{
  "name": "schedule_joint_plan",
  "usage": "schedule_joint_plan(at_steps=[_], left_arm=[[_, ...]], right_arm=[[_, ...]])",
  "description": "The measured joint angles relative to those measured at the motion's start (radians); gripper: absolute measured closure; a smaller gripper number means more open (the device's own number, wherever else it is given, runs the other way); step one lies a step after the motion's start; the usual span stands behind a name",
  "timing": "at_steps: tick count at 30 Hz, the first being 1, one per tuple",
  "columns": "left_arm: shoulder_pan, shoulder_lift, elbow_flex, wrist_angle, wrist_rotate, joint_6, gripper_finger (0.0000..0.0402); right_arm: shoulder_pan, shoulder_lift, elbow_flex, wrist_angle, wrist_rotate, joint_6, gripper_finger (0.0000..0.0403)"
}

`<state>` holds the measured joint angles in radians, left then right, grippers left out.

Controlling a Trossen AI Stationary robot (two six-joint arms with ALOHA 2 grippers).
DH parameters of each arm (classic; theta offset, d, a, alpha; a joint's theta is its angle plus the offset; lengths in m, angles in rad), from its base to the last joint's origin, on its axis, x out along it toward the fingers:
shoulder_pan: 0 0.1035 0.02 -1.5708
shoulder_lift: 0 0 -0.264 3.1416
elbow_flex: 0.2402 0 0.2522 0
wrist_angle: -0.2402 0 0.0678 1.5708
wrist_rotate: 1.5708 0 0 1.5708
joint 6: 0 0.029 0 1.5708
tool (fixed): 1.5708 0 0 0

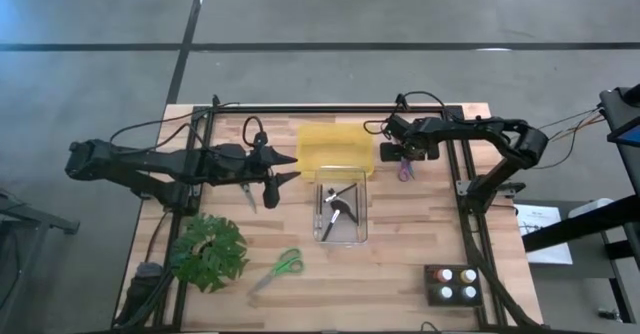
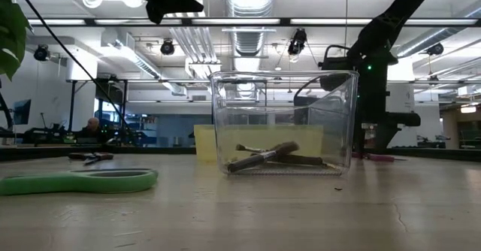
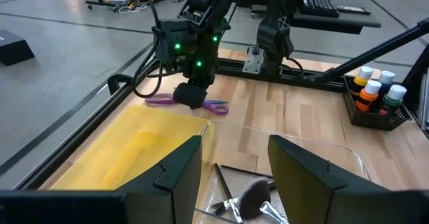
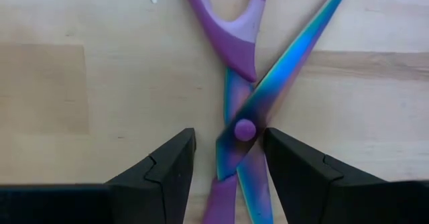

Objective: Pick & Place Paint Supplies
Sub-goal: Put the purple scissors into the yellow bin

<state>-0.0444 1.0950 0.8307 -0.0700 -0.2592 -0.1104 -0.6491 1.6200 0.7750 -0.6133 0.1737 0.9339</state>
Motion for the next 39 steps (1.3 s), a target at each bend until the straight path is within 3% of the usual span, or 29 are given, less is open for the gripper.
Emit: schedule_joint_plan(at_steps=[4,11,23,29,32,39], left_arm=[[0.0,0.0,0.0,0.0,0.0,0.0,0.0221],[-0.001,0.0,0.0,0.0,-0.003,-0.015,0.0221],[-0.001,0.001,0.0,-0.011,-0.003,-0.018,0.0221],[0.0,0.001,0.0,-0.017,-0.002,-0.014,0.0221],[0.0,0.001,0.0,-0.019,-0.003,-0.013,0.0221],[0.0,0.001,0.0,-0.024,-0.002,-0.01,0.0221]], right_arm=[[-0.004,-0.005,-0.001,0.008,0.004,-0.007,0.0235],[-0.004,0.014,0.002,0.022,0.035,-0.015,0.0324],[0.031,-0.142,-0.005,0.002,0.122,-0.051,0.0326],[0.156,-0.3,-0.004,0.022,0.15,-0.067,0.0388],[0.21,-0.36,-0.003,0.016,0.191,-0.066,0.0392],[0.212,-0.376,0.002,-0.035,0.187,-0.27,0.0391]])
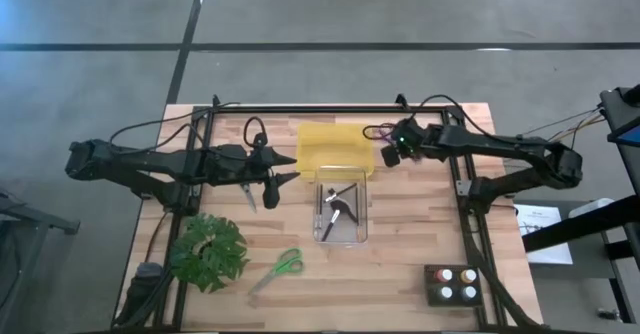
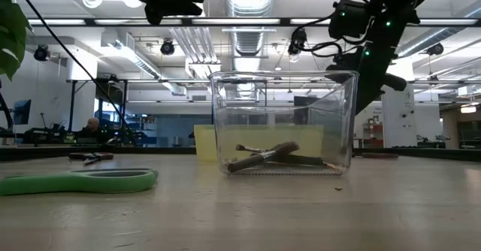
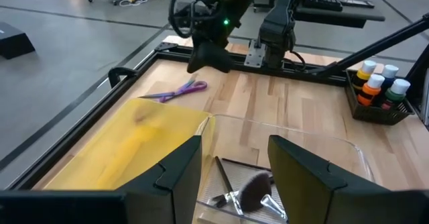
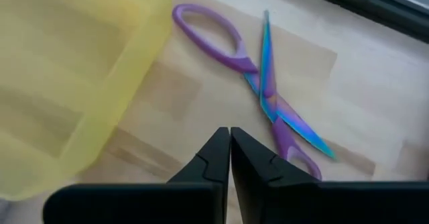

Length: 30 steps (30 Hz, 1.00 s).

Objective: Pick & Place Paint Supplies
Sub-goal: Put the purple scissors into the yellow bin

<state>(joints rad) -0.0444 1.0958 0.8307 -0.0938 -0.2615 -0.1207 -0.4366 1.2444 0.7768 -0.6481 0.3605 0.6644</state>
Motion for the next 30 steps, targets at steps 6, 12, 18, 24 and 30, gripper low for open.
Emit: schedule_joint_plan(at_steps=[6,12,18,24,30], left_arm=[[0.0,0.0,0.0,-0.004,0.0,0.016,0.0221],[0.0,0.0,0.0,-0.015,0.0,0.017,0.0221],[0.0,0.0,-0.001,-0.022,0.0,0.019,0.0221],[0.0,0.0,-0.001,-0.04,0.0,0.023,0.0221],[0.0,0.0,-0.01,-0.039,0.0,0.038,0.0221]], right_arm=[[-0.068,0.091,0.07,-0.015,-0.074,-0.135,0.039],[-0.173,0.244,0.233,-0.174,-0.143,-0.239,0.0383],[-0.218,0.39,0.374,-0.318,-0.153,-0.369,0.0294],[-0.217,0.473,0.398,-0.313,-0.154,-0.54,0.021],[-0.233,0.493,0.352,-0.254,-0.153,-0.658,0.0203]])
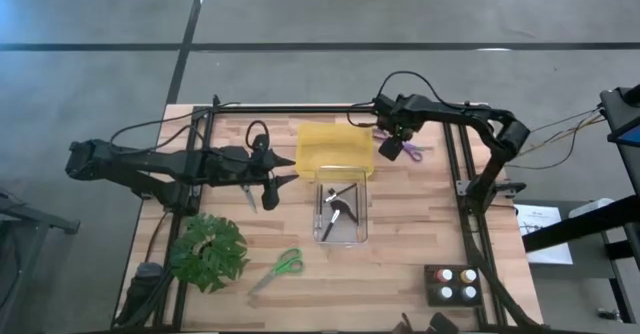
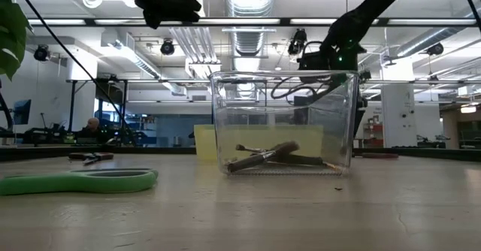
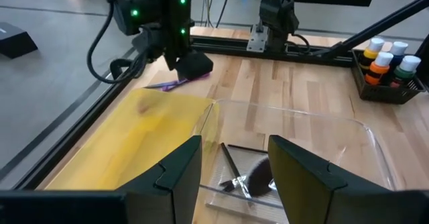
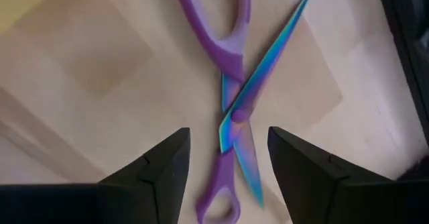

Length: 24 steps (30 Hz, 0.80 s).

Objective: Pick & Place Paint Supplies
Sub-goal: Put the purple scissors into the yellow bin

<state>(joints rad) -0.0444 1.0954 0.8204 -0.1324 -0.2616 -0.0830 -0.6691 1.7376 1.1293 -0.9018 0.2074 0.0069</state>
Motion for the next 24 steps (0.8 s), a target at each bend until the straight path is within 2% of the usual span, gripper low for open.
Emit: schedule_joint_plan(at_steps=[4,8,16,20,24], left_arm=[[0.0,0.0,-0.009,0.001,0.0,0.0,0.0221],[0.0,0.0,-0.009,0.003,0.0,0.0,0.0221],[0.0,0.0,-0.009,0.003,0.0,0.004,0.0221],[0.0,0.0,-0.009,0.004,0.0,0.004,0.0221],[0.0,0.0,-0.009,0.004,0.0,0.004,0.0221]], right_arm=[[-0.025,-0.01,-0.039,0.057,-0.02,-0.049,0.0203],[-0.061,-0.006,-0.062,0.096,-0.092,-0.088,0.0203],[-0.117,-0.009,-0.079,0.118,-0.107,-0.152,0.0203],[-0.143,-0.002,-0.079,0.146,-0.16,-0.173,0.0203],[-0.148,-0.001,-0.082,0.158,-0.167,-0.197,0.0203]])
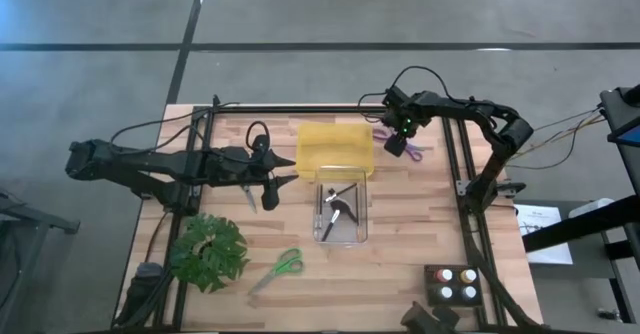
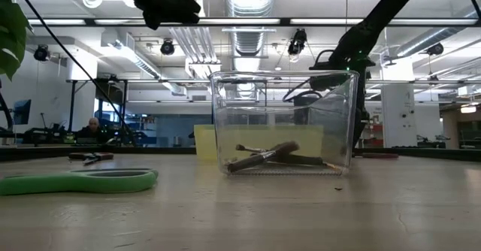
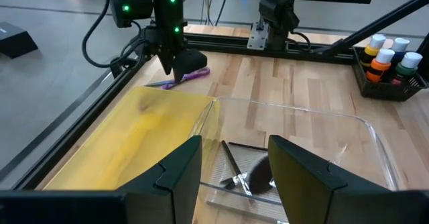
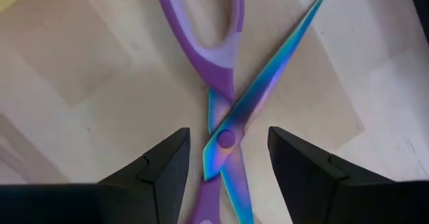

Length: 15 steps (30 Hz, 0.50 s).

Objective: Pick & Place Paint Supplies
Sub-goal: Put the purple scissors into the yellow bin

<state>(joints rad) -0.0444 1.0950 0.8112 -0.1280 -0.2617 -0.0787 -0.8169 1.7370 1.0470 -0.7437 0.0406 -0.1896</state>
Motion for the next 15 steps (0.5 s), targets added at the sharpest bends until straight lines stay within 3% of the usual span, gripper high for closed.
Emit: schedule_joint_plan(at_steps=[15], left_arm=[[0.0,0.0,0.0,0.005,0.0,0.0,0.0221]], right_arm=[[-0.037,0.001,-0.045,0.048,-0.041,-0.031,0.0203]])
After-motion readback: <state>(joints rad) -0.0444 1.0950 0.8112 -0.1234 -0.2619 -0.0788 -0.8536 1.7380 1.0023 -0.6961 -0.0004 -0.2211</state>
